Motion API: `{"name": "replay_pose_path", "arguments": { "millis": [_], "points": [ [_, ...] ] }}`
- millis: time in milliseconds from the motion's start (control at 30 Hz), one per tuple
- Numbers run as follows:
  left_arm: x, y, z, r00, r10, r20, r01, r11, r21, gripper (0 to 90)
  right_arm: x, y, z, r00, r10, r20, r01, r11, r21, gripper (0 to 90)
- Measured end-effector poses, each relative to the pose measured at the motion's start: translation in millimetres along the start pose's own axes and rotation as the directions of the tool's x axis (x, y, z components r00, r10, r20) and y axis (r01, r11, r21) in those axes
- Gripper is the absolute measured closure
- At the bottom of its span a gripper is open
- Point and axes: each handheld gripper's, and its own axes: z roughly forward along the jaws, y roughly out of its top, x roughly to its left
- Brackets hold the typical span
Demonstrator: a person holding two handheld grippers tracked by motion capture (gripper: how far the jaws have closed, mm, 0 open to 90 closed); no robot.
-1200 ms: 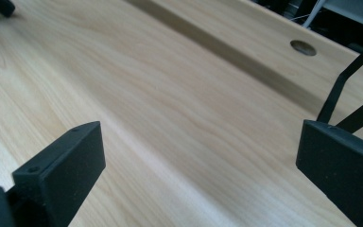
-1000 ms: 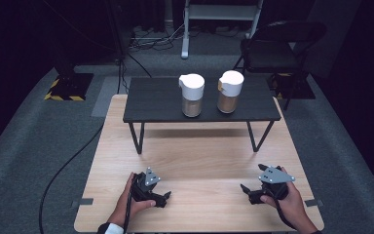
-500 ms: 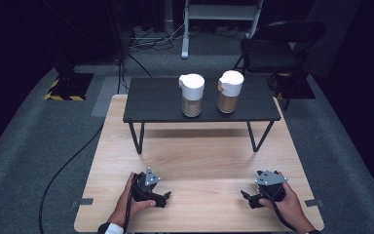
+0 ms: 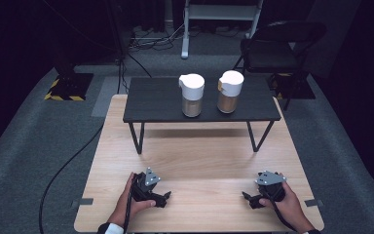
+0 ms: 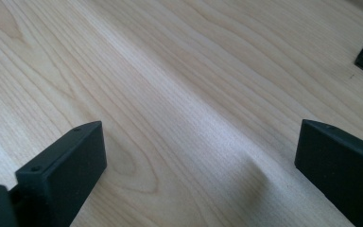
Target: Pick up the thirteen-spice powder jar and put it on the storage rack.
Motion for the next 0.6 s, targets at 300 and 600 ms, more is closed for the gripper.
{"name": "replay_pose_path", "arguments": {
  "millis": [300,600],
  "points": [
    [0.1,0.0,0.0,1.0,0.0,0.0,0.0,1.0,0.0,0.3,-14.4,-8.3,3.6,0.9954,0.084,-0.046,-0.085,0.996,-0.01,0.2],
    [0.0,1.3,1.1,1.0,0.003,0.002,-0.003,1.0,0.001,0.3,-22.5,-16.9,5.9,0.986,0.152,-0.07,-0.154,0.988,-0.025,0.1]
  ]
}}
